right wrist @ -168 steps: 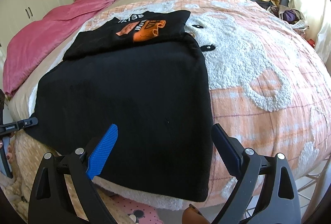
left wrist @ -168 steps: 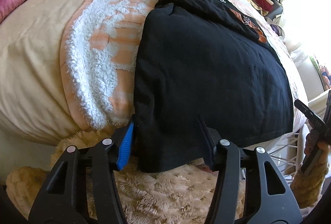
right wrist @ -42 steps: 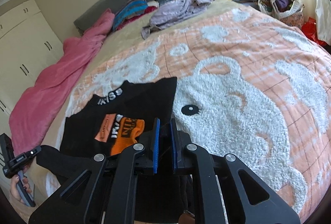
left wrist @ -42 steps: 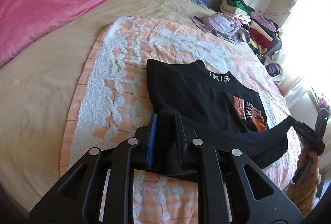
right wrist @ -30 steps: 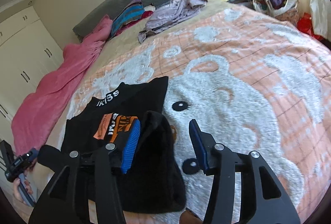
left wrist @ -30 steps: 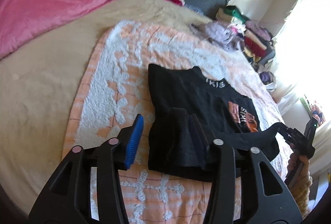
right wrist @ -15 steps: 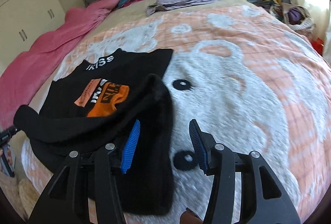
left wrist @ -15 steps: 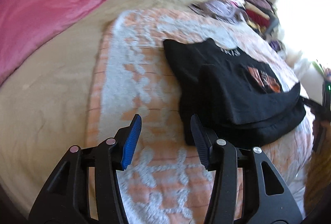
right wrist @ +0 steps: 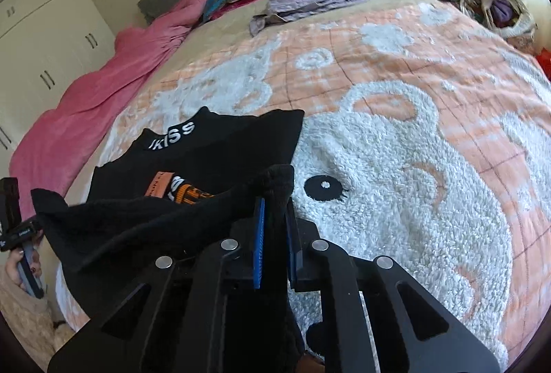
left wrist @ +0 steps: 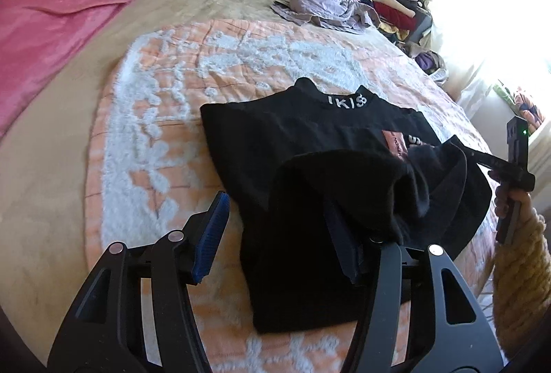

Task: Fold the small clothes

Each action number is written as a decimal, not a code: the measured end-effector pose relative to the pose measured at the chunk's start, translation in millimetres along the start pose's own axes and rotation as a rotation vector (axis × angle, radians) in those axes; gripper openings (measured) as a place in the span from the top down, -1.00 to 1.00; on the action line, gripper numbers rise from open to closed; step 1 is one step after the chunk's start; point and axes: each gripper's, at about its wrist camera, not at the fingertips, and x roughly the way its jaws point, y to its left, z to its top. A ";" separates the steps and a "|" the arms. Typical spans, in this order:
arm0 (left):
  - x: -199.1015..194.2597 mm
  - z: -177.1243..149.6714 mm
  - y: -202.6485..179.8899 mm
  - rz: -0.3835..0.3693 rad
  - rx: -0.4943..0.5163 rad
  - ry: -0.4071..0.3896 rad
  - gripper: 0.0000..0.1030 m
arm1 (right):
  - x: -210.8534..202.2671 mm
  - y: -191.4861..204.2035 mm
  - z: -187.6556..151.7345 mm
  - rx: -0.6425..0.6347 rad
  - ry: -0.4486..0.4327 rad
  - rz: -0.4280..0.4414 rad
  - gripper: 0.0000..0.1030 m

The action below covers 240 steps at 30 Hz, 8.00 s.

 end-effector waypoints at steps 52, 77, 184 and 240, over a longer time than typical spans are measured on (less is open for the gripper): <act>-44.6 30.5 22.4 -0.210 -0.180 -0.205 0.91 | -69.0 6.5 58.2 0.134 -0.298 0.176 0.85; 13.6 32.0 58.3 0.010 -0.281 -0.078 1.00 | 39.6 -28.4 57.0 0.157 -0.117 -0.154 0.26; -48.6 -75.5 -72.9 0.092 -0.096 -0.035 -0.81 | -100.3 70.5 -102.4 -0.075 -0.147 -0.162 -0.91; -129.3 -93.8 -60.5 0.213 -0.134 -0.214 -0.81 | -81.5 248.7 -104.0 -0.432 -0.167 0.109 -0.91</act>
